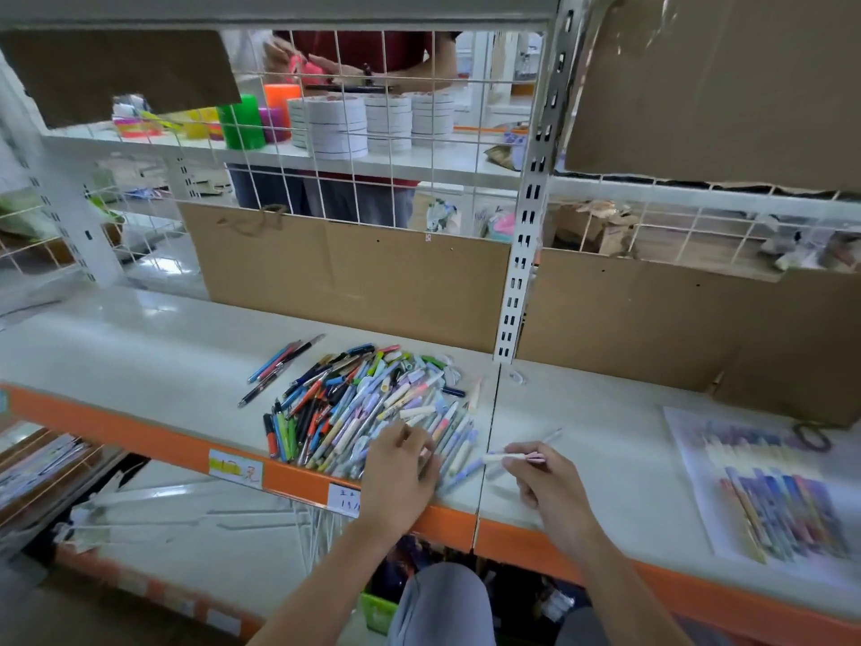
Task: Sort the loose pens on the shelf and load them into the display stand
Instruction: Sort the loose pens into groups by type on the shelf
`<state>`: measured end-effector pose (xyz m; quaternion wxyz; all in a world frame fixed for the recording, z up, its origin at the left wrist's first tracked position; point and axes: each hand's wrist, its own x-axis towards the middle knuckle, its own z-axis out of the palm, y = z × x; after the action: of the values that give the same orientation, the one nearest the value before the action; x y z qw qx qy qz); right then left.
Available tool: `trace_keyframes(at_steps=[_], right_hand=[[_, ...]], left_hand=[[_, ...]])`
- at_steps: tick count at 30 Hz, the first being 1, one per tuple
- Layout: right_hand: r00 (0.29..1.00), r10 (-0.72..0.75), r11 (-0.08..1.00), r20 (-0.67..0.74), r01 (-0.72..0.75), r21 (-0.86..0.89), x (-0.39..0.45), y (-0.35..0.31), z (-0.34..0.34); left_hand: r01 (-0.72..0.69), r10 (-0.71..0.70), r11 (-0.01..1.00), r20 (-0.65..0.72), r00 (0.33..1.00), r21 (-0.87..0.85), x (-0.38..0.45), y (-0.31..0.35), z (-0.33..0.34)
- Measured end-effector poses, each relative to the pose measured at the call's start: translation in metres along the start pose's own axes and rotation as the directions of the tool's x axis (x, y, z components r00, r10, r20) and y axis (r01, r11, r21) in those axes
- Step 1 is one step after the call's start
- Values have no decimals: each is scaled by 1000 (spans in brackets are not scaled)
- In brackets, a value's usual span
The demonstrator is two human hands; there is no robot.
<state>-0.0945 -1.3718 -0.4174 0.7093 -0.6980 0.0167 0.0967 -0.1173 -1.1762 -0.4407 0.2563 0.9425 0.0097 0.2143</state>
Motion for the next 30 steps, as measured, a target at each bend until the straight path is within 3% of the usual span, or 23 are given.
trace_keyframes(at_steps=[7,12,17,22,27,30], right_hand=[[999,8,1000,45,-8,10,0,-2,-2],[999,19,1000,43,-20,16,-4,-3,-3],[996,84,995,33,-86,51,0,-17,-4],[998,-52,985,-22,55,162,3,-43,-16],[996,-85,988,-14,87,129,4,-51,-23],[992,-64,997,112,58,54,1,-53,-21]], left_hand=[[131,-144,987,153,978,89,10,13,-1],[103,-132,983,194,972,152,14,16,-2],[71,-51,996,293,955,-60,3,18,-7],[142,-44,948,325,945,-284,-5,21,-19],[136,-31,939,315,948,-315,-5,22,-23],[72,41,940,321,946,-334,-5,27,-24]])
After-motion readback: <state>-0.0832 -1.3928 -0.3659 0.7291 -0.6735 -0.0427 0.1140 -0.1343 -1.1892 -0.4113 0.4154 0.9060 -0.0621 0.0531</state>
